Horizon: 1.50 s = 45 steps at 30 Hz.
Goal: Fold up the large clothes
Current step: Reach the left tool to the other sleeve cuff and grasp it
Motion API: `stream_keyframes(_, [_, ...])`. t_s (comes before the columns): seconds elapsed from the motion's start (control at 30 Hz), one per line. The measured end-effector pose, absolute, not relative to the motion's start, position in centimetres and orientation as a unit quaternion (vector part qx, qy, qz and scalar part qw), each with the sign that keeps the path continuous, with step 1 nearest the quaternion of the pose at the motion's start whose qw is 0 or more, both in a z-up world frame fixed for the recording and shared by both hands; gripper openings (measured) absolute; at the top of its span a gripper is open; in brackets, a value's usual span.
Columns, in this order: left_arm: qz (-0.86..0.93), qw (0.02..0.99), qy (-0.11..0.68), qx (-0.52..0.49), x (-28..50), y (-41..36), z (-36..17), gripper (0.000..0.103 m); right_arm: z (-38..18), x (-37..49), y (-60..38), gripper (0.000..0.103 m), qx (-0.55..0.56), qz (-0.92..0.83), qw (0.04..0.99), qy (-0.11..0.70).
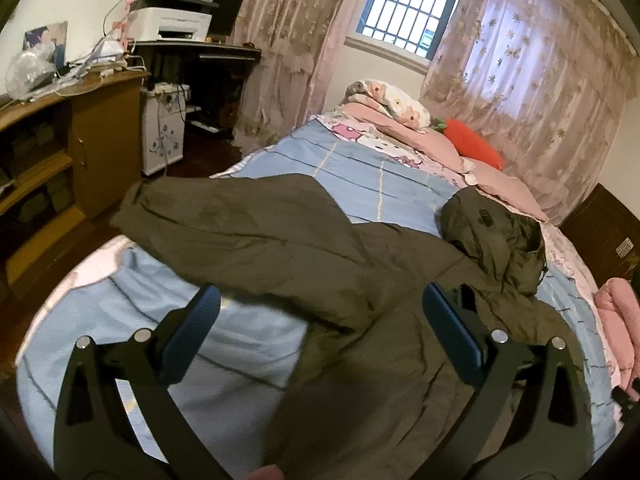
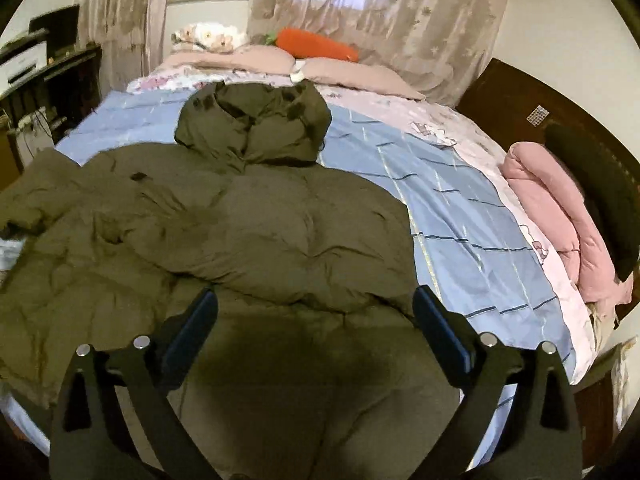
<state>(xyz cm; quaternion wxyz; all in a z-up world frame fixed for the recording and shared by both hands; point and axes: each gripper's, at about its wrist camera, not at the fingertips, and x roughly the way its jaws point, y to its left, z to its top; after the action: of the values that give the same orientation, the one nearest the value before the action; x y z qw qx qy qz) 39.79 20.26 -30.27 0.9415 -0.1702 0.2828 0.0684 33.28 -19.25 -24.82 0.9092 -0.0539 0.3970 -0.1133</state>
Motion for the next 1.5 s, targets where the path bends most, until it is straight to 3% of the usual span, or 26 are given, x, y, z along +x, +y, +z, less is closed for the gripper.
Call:
stream_keyframes(0.53, [0.110,0.935,0.289,-0.174,34.1,26.5,-30.2,0.101,-22.1,29.7,-17.7,0.098,-0.033,-0.104,0.915,0.388])
stream_keyframes(1.07, [0.109,0.925,0.342,-0.126,35.6,27.8,-28.8,0.101,-21.4,28.5,-18.3,0.098,-0.014,-0.091,0.922,0.377])
stream_keyframes(1.3, [0.094,0.899,0.384,-0.187,38.1,31.6,-30.5,0.100,-21.6,29.0,-18.9,0.098,-0.009,-0.080,0.921,0.382])
stream_keyframes(1.5, [-0.042,0.850,0.388,-0.355,40.5,35.5,-32.6,0.090,-22.5,29.6,-19.1,0.098,-0.006,-0.076,0.917,0.392])
